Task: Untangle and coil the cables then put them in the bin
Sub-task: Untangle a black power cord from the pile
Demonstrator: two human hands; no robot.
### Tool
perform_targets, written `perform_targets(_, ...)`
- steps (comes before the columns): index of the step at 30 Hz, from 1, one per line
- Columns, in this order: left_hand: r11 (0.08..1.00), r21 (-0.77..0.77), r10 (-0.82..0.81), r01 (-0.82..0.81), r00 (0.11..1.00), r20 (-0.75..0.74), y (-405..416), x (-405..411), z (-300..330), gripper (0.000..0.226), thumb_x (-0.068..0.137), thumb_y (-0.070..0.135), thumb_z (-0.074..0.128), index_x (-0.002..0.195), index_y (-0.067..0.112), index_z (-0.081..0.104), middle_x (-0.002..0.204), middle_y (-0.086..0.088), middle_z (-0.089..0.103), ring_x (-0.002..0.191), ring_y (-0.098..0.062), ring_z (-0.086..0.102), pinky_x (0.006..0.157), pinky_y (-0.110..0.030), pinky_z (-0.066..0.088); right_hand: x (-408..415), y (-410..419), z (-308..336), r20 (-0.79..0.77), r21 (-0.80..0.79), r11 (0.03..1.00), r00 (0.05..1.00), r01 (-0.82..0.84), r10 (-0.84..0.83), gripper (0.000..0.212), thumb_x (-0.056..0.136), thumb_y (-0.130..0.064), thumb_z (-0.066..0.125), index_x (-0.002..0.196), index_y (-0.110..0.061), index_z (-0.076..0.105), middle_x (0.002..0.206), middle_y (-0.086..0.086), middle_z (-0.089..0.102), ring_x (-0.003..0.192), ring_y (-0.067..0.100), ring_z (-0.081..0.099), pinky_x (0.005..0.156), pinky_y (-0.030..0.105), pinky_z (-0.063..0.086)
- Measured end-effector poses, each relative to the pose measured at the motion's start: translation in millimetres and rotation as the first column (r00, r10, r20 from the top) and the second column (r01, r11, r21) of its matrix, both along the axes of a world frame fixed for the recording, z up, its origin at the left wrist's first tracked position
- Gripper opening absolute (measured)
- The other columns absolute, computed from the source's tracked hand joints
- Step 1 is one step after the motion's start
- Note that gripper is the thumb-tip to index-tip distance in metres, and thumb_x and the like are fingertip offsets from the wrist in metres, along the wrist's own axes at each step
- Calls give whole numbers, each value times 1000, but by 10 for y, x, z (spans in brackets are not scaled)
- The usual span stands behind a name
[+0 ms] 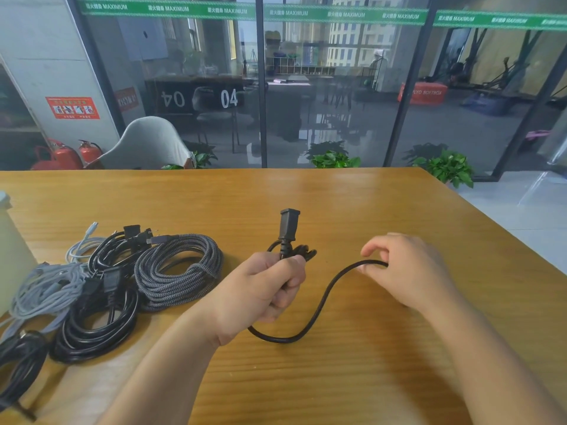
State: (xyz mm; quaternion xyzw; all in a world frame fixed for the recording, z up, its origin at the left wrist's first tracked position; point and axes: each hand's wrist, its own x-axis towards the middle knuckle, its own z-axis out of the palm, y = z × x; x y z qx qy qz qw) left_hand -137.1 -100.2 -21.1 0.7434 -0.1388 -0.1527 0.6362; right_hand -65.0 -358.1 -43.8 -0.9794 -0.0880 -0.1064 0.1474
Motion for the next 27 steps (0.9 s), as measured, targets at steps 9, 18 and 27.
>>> perform_targets(9, 997, -68, 37, -35, 999, 26, -30, 10, -22, 49, 95, 39, 48, 79, -4, 32, 67, -6, 21, 56, -18, 16, 47, -22, 18, -226, 449, -162, -339, 266, 791, 715, -551, 612, 27, 84, -56, 78, 108, -47, 70, 118, -28, 55, 123, -4, 46, 105, 28, 42)
perform_targets(18, 988, -119, -101, 99, 995, -10, -37, -23, -11, 39, 100, 39, 45, 77, 8, 41, 61, 2, 25, 52, -14, 19, 48, -23, 20, -129, 477, -269, -190, 28, 862, 844, -506, 502, 66, 80, -93, 35, 92, -34, 61, 93, -16, 59, 96, 5, 49, 92, 34, 43)
perform_targets(27, 976, -46, -217, 213, 971, -102, -17, -35, 0, 33, 101, 39, 41, 73, 21, 42, 60, 6, 30, 50, -11, 20, 47, -24, 19, -12, 88, -18, -84, 395, 911, 982, -121, 167, 39, 85, -66, 65, 74, -29, 68, 46, -12, 50, 43, 6, 35, 48, 26, 28)
